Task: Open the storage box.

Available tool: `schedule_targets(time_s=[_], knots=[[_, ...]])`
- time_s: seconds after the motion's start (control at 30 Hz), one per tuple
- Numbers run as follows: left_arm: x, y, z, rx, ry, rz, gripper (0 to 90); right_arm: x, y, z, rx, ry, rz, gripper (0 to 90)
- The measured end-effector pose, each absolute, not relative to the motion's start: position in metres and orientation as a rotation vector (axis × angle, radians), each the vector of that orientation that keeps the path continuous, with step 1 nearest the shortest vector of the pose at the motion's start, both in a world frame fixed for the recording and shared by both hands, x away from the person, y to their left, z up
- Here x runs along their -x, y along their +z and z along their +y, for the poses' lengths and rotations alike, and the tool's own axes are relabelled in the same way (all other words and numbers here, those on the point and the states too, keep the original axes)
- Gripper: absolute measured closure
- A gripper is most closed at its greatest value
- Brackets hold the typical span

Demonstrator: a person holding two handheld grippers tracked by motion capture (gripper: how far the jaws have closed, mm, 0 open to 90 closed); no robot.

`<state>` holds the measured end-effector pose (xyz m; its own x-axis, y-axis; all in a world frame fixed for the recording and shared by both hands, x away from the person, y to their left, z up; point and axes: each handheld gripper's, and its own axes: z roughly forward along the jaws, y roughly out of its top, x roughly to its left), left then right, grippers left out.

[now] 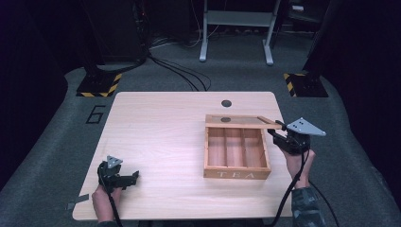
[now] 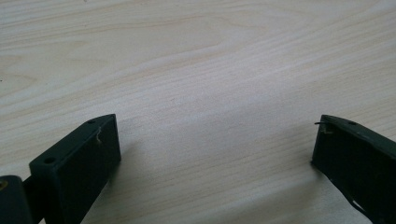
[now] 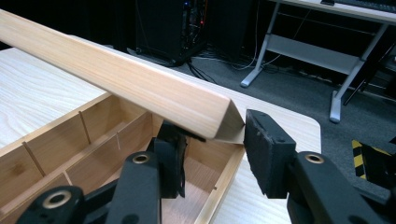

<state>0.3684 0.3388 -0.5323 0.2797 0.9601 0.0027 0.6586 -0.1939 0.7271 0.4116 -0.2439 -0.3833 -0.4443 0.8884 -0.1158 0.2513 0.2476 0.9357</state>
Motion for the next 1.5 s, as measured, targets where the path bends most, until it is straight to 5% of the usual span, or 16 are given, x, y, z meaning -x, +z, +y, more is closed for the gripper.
schedule_targets(time_s=[1.5], knots=[[-0.369,-0.532,0.339,-1.936,0.627,1.450,0.8,-0.458,-0.339,-0.250,-1.087,1.182,1.982,60.7]])
